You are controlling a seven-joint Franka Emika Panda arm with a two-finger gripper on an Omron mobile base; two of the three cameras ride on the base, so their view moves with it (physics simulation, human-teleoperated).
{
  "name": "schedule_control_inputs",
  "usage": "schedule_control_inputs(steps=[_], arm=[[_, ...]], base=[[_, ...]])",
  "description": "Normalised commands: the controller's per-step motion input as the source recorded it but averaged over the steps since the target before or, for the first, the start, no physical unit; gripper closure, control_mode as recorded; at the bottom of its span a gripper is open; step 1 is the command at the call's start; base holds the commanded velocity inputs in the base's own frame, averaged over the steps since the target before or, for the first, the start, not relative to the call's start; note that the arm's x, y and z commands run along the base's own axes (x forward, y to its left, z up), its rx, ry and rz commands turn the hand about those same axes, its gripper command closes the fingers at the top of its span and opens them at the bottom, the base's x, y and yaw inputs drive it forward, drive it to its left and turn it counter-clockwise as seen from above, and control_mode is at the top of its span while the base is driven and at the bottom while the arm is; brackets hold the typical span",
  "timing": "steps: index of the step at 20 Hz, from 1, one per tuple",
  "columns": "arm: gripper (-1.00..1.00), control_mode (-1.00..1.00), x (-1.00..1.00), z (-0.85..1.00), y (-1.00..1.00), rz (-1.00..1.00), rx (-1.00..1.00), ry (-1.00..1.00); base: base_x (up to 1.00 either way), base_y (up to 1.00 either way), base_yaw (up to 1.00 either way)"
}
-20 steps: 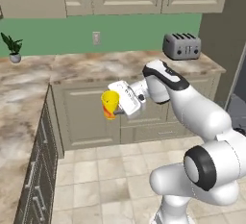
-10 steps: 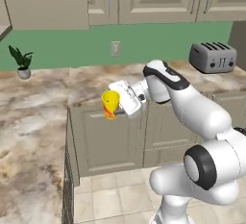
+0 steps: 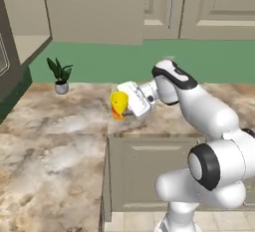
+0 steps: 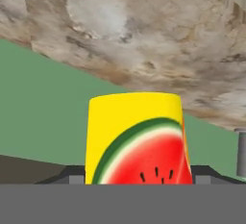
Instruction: Move the cup from next to the sink to the open cabinet. Then, move the bowl with the avocado to the fridge to clear the area for faucet cleaning.
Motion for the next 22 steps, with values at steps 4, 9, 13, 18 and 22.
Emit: schedule_control_inputs(steps=[4, 9, 13, 18, 22], arm=[[1.00, 1.00, 0.00, 0.00, 0.00, 0.00, 0.00, 0.00], [1.00, 1.00, 0.00, 0.00, 0.00, 0.00, 0.00, 0.00], [1.00, 1.00, 0.00, 0.00, 0.00, 0.00, 0.00, 0.00], [1.00, 1.00, 0.00, 0.00, 0.00, 0.00, 0.00, 0.00], [1.00, 1.00, 0.00, 0.00, 0.00, 0.00, 0.00, 0.00]], base=[[0.65, -0.48, 0.50], [0.07, -0.30, 0.61], [-0.06, -0.07, 0.58], [0.13, -0.25, 0.44], [0.37, -0.65, 0.22]])
